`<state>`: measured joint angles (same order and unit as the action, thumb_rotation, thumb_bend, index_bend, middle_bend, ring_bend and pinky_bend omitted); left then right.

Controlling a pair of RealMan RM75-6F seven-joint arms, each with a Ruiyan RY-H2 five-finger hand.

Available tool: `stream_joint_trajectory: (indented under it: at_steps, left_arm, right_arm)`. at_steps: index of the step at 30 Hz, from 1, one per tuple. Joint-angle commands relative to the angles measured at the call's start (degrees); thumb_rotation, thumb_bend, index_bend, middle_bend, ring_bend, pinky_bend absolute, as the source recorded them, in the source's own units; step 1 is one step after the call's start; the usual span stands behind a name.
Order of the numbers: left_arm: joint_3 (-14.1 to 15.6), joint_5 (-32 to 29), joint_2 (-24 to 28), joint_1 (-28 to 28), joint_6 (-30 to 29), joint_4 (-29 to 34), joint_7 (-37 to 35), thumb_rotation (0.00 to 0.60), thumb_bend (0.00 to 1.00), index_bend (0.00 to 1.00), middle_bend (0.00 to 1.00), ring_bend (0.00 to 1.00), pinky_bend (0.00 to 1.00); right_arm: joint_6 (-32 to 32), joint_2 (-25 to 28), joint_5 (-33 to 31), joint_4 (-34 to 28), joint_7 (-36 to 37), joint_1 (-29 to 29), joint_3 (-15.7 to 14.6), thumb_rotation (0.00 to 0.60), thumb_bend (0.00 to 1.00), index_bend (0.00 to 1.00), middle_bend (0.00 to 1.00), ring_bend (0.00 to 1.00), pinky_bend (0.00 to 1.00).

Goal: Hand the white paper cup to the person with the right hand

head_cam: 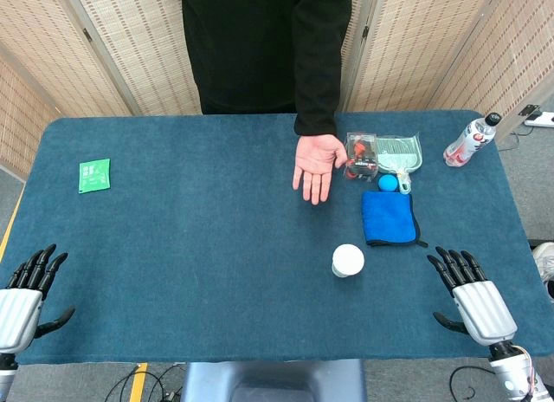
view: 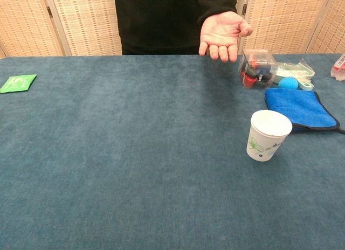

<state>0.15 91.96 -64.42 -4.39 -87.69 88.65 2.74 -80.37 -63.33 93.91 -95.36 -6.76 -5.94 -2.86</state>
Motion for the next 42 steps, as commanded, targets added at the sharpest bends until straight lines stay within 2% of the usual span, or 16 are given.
stream_joint_trajectory:
  at_steps: [1, 4, 9, 13, 19, 22, 26, 36, 38, 40, 42]
  left_arm:
    - [0.0, -0.2, 0.0, -0.1, 0.4, 0.1, 0.2, 0.600, 0.27, 0.09, 0.00, 0.00, 0.17]
    - [0.1, -0.2, 0.1, -0.1, 0.3, 0.4, 0.1, 0.600, 0.27, 0.09, 0.00, 0.00, 0.17]
    - [0.3, 0.6, 0.0, -0.2, 0.1, 0.5, 0.5, 0.600, 0.27, 0.09, 0.00, 0.00, 0.17]
    - [0.3, 0.2, 0.1, -0.4, 0.7, 0.7, 0.4, 0.600, 0.27, 0.09, 0.00, 0.00, 0.17]
    - [0.4, -0.1, 0.9, -0.2, 0.8, 1.0, -1.5, 0.600, 0.27, 0.09, 0.00, 0.00, 0.17]
    - [0.6, -0.1, 1.4, -0.1, 0.7, 1.0, -2.6, 0.600, 0.27, 0.09, 0.00, 0.00, 0.17]
    - [0.4, 0.5, 1.4, 0.0, -0.3, 0.0, -4.4, 0.600, 0.27, 0.07, 0.00, 0.00, 0.17]
    - [0.3, -0.1, 2.1, 0.1, -0.3, -0.2, -6.7, 0.600, 0.27, 0.07, 0.00, 0.00, 0.17]
    - [0.3, -0.1, 2.2, 0.2, -0.4, -0.3, -7.1, 0.600, 0.27, 0.07, 0.00, 0.00, 0.17]
    - [0.2, -0.2, 2.3, 0.2, -0.4, -0.4, -7.4, 0.600, 0.27, 0.07, 0.00, 0.00, 0.17]
    - [0.2, -0.3, 2.4, 0.2, -0.5, -0.5, -7.4, 0.600, 0.27, 0.07, 0.00, 0.00, 0.17]
  right_arm:
    - [0.3, 0.0, -0.2, 0.0, 0.1, -0.1, 0.1, 0.600, 0.11, 0.00, 0.00, 0.00, 0.00]
    - [1.2, 0.0, -0.1, 0.1, 0.4, -0.6, -0.1, 0.600, 0.11, 0.00, 0.00, 0.00, 0.00]
    - [5.6, 1.7, 2.2, -1.4, 6.8, -3.7, -1.2, 0.600, 0.11, 0.00, 0.00, 0.00, 0.00]
    - [10.7, 2.4, 1.1, -4.8, 5.1, -7.6, 0.4, 0.600, 0.11, 0.00, 0.00, 0.00, 0.00]
    - [21.1, 1.1, -6.6, -10.2, -1.8, -15.0, 5.3, 0.600, 0.13, 0.00, 0.00, 0.00, 0.00]
    - [25.8, -1.1, -12.7, -9.9, -4.2, -18.6, 8.1, 0.600, 0.14, 0.00, 0.00, 0.00, 0.00]
    - [30.8, -4.1, -20.1, -8.1, -3.6, -22.7, 10.9, 0.600, 0.17, 0.00, 0.02, 0.00, 0.00]
    - [37.3, -9.7, -27.6, -2.8, -4.7, -29.2, 11.6, 0.600, 0.18, 0.00, 0.06, 0.00, 0.02]
    - [37.4, -10.7, -28.2, -1.8, -5.1, -29.8, 11.2, 0.600, 0.19, 0.01, 0.11, 0.03, 0.10]
    - [37.2, -11.2, -28.6, -1.4, -5.3, -30.0, 10.9, 0.600, 0.22, 0.10, 0.20, 0.13, 0.23]
    - [35.9, -11.8, -28.4, -1.0, -5.8, -30.0, 10.6, 0.600, 0.30, 0.27, 0.34, 0.29, 0.43]
